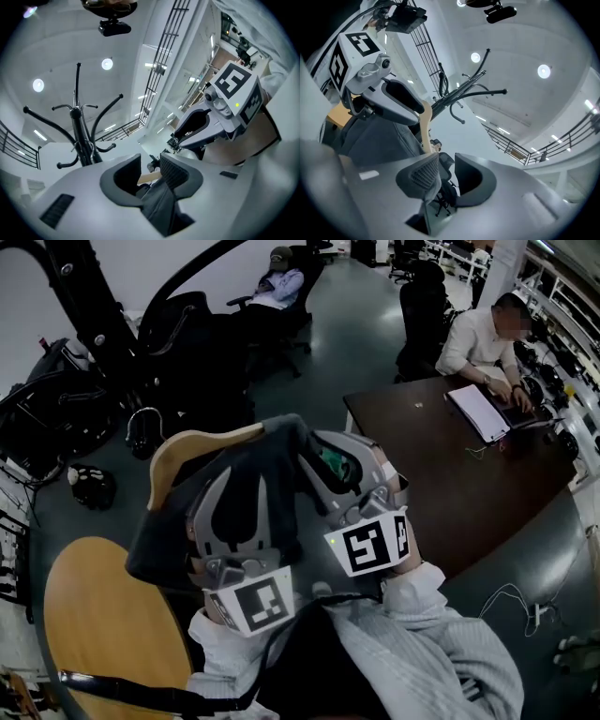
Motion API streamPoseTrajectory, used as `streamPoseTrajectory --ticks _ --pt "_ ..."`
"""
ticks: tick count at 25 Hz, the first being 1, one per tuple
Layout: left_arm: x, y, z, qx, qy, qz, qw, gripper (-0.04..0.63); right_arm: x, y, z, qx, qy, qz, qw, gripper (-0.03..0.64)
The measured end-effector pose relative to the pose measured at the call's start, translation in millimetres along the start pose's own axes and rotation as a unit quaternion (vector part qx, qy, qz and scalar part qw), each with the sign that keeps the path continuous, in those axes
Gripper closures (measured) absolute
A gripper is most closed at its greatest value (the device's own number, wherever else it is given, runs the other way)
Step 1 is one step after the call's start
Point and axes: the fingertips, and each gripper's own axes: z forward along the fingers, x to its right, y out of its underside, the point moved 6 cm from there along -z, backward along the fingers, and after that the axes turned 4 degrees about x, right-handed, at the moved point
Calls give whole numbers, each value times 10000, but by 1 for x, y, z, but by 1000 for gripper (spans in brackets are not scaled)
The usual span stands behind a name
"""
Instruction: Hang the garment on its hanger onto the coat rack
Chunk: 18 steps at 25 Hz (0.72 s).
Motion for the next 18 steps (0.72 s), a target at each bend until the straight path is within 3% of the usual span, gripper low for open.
streamPoseTrajectory --ticks 5,7,11,15,18 --pt "20 -12 25 400 288 -565 9972 469 18 16 -18 -381 445 135 9982 568" --pt "27 -15 32 467 360 -705 9958 505 23 20 -23 -408 542 279 9973 593" --pt "38 -16 44 470 568 -1057 9917 571 26 26 -25 -429 617 508 9959 614" --pt "47 -8 54 351 682 -1484 9859 589 23 32 -24 -424 614 786 9941 614" --pt "57 -5 61 235 826 -1506 9849 589 21 36 -22 -389 522 1155 9912 615"
